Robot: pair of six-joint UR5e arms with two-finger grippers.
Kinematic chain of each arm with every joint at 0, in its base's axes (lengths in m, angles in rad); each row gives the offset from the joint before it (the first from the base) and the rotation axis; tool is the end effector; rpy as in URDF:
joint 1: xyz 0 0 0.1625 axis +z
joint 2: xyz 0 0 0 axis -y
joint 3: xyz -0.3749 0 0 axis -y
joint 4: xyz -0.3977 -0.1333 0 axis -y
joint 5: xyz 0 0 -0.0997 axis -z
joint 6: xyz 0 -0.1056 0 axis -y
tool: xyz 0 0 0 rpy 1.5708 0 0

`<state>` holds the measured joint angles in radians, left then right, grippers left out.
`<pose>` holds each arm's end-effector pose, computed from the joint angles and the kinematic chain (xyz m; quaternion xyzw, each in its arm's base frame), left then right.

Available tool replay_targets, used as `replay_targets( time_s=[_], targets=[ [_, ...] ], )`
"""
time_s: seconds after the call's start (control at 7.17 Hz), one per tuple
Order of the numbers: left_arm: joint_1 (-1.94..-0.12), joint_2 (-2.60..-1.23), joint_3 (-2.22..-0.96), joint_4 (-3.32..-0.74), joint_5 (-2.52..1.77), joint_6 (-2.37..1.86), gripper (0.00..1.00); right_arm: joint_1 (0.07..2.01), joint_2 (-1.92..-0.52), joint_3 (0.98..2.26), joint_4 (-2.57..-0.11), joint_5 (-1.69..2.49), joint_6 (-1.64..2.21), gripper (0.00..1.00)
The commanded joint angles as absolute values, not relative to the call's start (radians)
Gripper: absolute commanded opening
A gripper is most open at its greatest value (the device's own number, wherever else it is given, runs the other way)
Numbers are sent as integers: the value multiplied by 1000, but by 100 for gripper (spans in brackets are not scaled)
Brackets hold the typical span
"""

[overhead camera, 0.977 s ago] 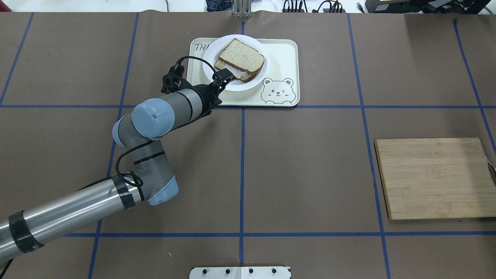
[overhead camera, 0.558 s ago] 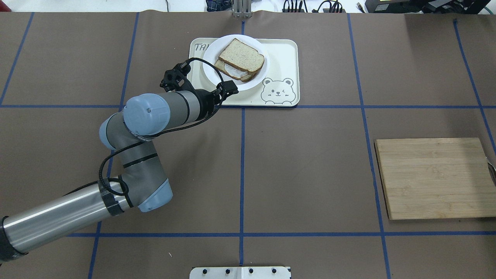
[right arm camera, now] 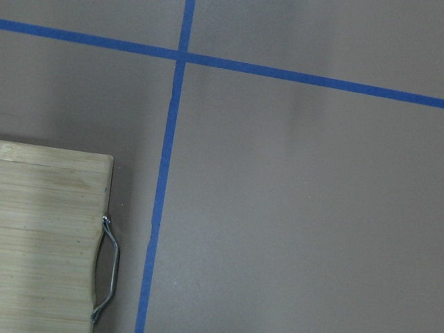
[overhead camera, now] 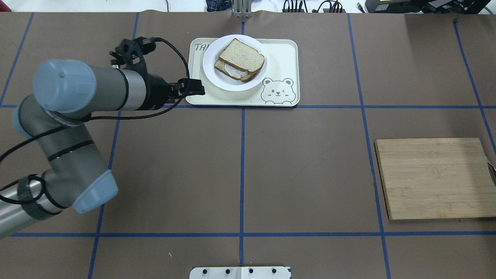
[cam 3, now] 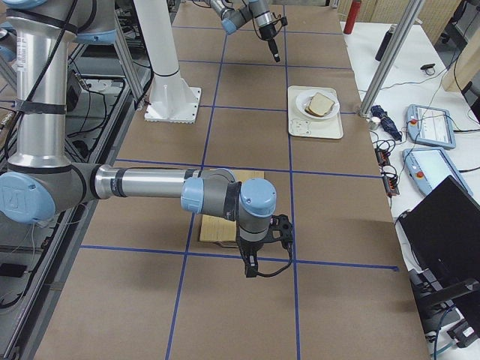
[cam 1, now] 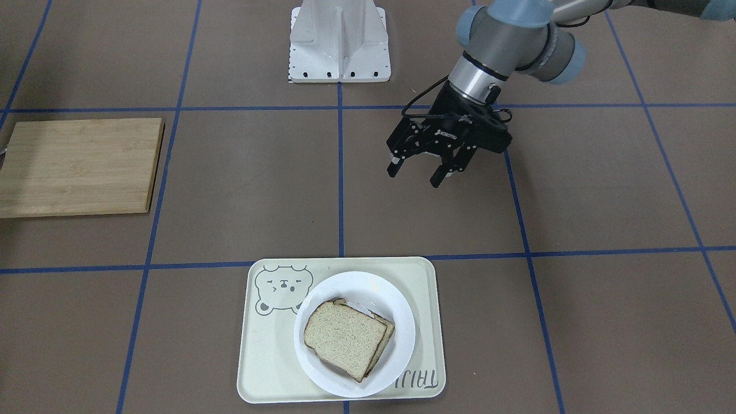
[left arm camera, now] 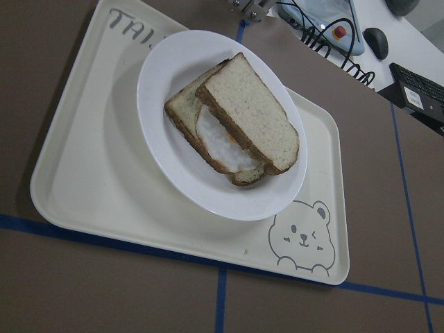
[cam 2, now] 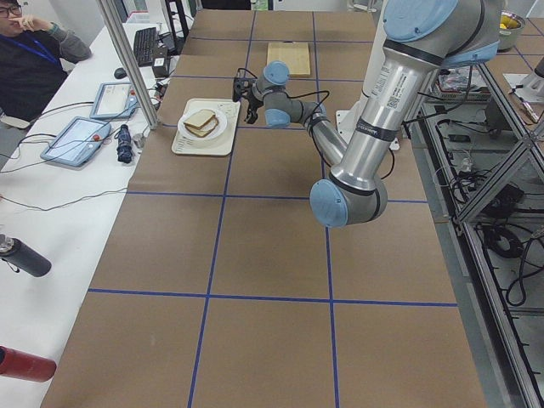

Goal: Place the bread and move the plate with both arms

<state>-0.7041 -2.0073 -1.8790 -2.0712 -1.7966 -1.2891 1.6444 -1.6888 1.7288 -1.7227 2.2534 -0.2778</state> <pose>0.3713 -0.4593 0.1712 0.1935 0.5537 -0.1050 0.8031 0.0991 -0.4371 0.6114 0.0065 -0.3383 -0.0773 0.9379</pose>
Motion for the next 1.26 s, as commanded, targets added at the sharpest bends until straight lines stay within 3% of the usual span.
replay_targets(
  time_s=[0.0,0.42,0.84,1.12],
  targets=[
    [-826,-1854,-1998,-1820,-1838,-836,98,1644,-1690,1729,-1723,2253,-278,100],
    [-1149,-1789,-1927,-1466,-1885,-77,99,1644,-1686,1724,-1721,2252,-279,100],
    [-1415,-1683,-1749,-1483,-2157,3,98,1644,-1686,1721,-1723,2252,-279,100],
    [-1509,-1611,-1747,-1476,-2167,2,99,1644,-1686,1721,-1721,2252,-281,100]
  ],
)
